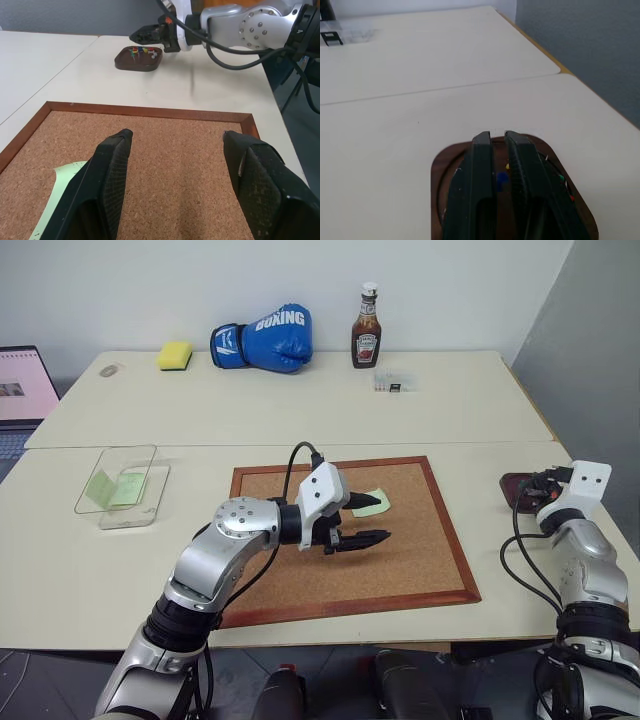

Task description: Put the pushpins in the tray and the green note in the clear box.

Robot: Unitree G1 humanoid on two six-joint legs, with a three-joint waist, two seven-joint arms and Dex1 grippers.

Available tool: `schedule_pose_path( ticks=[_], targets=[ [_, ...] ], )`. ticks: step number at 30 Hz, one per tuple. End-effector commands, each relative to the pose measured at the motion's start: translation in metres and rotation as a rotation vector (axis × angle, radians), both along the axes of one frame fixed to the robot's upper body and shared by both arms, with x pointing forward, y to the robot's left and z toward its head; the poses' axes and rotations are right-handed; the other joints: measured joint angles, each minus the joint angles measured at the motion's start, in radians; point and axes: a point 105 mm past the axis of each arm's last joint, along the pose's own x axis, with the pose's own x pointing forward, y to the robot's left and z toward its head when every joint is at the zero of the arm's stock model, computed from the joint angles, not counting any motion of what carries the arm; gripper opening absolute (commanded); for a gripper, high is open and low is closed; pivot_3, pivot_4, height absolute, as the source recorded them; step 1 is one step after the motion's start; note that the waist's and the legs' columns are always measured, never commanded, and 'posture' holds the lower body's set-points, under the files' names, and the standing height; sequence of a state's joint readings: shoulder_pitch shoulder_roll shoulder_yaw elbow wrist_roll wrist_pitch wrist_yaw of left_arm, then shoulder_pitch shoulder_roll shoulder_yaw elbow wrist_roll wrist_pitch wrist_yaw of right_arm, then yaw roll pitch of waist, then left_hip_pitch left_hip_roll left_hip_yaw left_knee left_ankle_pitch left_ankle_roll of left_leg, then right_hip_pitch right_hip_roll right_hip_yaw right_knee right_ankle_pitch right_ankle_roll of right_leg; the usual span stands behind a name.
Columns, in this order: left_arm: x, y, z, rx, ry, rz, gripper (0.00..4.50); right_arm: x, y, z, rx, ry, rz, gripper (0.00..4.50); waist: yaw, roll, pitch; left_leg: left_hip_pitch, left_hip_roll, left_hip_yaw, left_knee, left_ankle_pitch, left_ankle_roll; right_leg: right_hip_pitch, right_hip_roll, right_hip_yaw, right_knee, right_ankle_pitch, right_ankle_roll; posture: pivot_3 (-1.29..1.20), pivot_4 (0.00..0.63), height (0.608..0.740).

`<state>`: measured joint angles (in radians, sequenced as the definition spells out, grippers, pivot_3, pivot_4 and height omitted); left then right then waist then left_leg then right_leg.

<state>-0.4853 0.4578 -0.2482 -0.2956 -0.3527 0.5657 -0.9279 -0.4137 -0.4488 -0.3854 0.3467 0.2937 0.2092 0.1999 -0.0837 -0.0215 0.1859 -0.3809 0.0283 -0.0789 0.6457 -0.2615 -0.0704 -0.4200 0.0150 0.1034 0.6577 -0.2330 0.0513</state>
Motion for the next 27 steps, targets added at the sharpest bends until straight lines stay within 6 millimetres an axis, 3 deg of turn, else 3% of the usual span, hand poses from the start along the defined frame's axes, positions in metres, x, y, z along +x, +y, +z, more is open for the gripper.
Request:
schedule_pose_path(
  ticks=[1, 8, 13, 15, 22, 27],
  targets=[
    [0.0, -0.001, 0.007, -0.012, -0.026, -0.009, 3.1, -0.003, 0.0, 0.031, 0.004, -0.102, 0.004, 0.49, 0.0, 0.0, 0.0, 0.0, 0.0, 0.0, 0.0, 0.0, 0.0, 0.0, 0.0, 0.0, 0.0, 0.0, 0.0, 0.0, 0.15, 0.74],
    [0.0, 0.001, 0.006, -0.005, -0.027, -0.01, 3.1, -0.01, 0.01, 0.044, -0.043, -0.117, 0.055, 0.49, 0.0, 0.0, 0.0, 0.0, 0.0, 0.0, 0.0, 0.0, 0.0, 0.0, 0.0, 0.0, 0.0, 0.0, 0.0, 0.0, 0.15, 0.74],
    [0.003, 0.008, 0.005, 0.012, -0.029, 0.007, 3.1, -0.028, 0.044, 0.046, -0.098, -0.086, 0.258, 0.49, 0.001, 0.0, 0.0, 0.0, 0.0, 0.0, -0.001, 0.0, 0.0, 0.0, 0.0, 0.0, 0.0, 0.0, 0.0, 0.0, 0.15, 0.74],
    [0.005, 0.012, 0.005, 0.018, -0.03, 0.021, 3.1, -0.038, 0.059, 0.047, -0.109, -0.073, 0.357, 0.49, 0.001, 0.0, 0.0, 0.0, 0.0, 0.0, 0.0, 0.0, 0.0, 0.0, 0.0, 0.0, 0.0, 0.0, 0.0, 0.0, 0.15, 0.74],
    [0.019, 0.035, 0.009, 0.027, -0.028, 0.11, 3.1, -0.081, 0.153, 0.045, -0.165, -0.01, 0.832, 0.49, -0.003, 0.001, 0.0, 0.001, 0.001, 0.0, 0.0, 0.0, 0.0, 0.0, 0.001, 0.0, 0.0, 0.0, 0.0, 0.0, 0.15, 0.74],
    [0.016, 0.051, -0.001, 0.082, -0.02, 0.134, 3.1, -0.086, 0.186, 0.029, -0.188, 0.033, 0.962, 0.49, 0.0, 0.0, 0.001, 0.0, 0.001, -0.001, 0.0, 0.0, 0.0, 0.0, 0.0, -0.001, -0.001, 0.0, 0.0, 0.0, 0.15, 0.74]
  ],
)
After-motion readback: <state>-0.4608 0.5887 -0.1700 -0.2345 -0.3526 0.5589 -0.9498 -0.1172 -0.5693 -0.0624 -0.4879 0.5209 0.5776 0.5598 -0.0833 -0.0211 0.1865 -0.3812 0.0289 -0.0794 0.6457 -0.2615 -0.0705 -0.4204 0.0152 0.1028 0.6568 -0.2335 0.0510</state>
